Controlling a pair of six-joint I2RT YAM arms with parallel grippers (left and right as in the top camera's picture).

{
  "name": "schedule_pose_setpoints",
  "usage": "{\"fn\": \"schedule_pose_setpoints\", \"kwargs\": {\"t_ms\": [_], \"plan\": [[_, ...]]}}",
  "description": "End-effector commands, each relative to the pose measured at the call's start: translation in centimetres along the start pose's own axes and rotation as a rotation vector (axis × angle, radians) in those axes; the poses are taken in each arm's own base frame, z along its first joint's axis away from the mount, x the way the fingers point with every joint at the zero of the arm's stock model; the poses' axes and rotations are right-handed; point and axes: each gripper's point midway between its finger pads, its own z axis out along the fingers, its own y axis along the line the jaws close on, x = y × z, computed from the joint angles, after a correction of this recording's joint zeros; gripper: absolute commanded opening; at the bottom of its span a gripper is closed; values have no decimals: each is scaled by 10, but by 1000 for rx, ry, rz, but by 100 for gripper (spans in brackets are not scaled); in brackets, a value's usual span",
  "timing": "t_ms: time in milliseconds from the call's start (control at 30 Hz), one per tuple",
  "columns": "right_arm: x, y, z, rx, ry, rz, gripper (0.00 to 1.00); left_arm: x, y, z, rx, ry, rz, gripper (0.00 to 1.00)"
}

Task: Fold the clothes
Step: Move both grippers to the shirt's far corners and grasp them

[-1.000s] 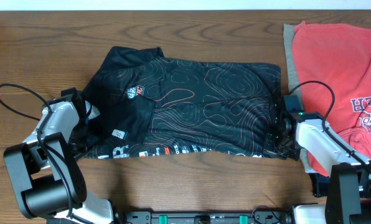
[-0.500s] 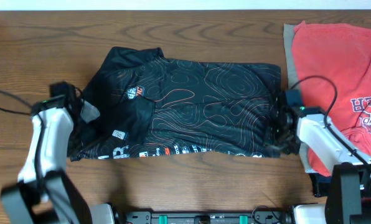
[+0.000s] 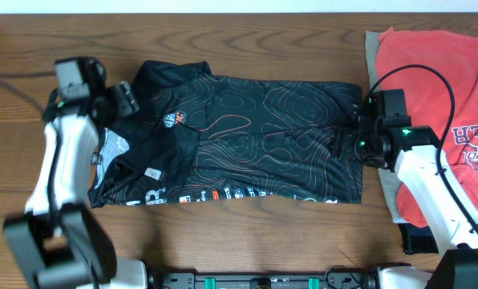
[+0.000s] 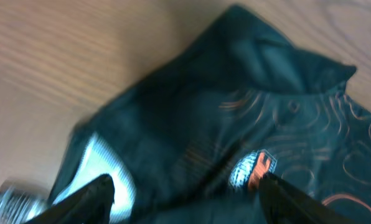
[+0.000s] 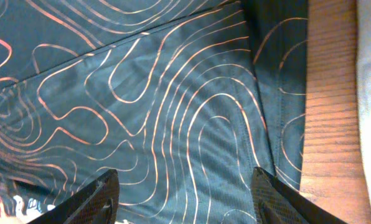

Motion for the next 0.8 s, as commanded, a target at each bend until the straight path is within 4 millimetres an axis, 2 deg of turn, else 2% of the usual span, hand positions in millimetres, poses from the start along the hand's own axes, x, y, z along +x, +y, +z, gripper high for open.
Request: {"fn": "schedule_pose_setpoints", "kwargs": {"t_ms": [0, 167, 367, 467, 600, 767], "plan": [[-3, 8, -3, -35, -6, -43, 66, -16, -18, 32, 56, 2, 129, 79], [-5, 9, -3, -38, -15, -44, 67, -44, -26, 79, 73, -50, 166, 79], [-4, 9, -3, -38, -13, -44, 67, -69, -34, 119, 100, -171, 197, 79], [-5, 9, -3, -38, -15, -44, 67, -69, -37, 134, 109, -191, 206, 79], [-7, 10, -3, -41, -24, -46, 67, -57, -40, 157, 116, -176, 216, 79], [-12, 12, -3, -48, -43, -51, 68, -54, -50, 172, 134, -199, 235, 79]]}}
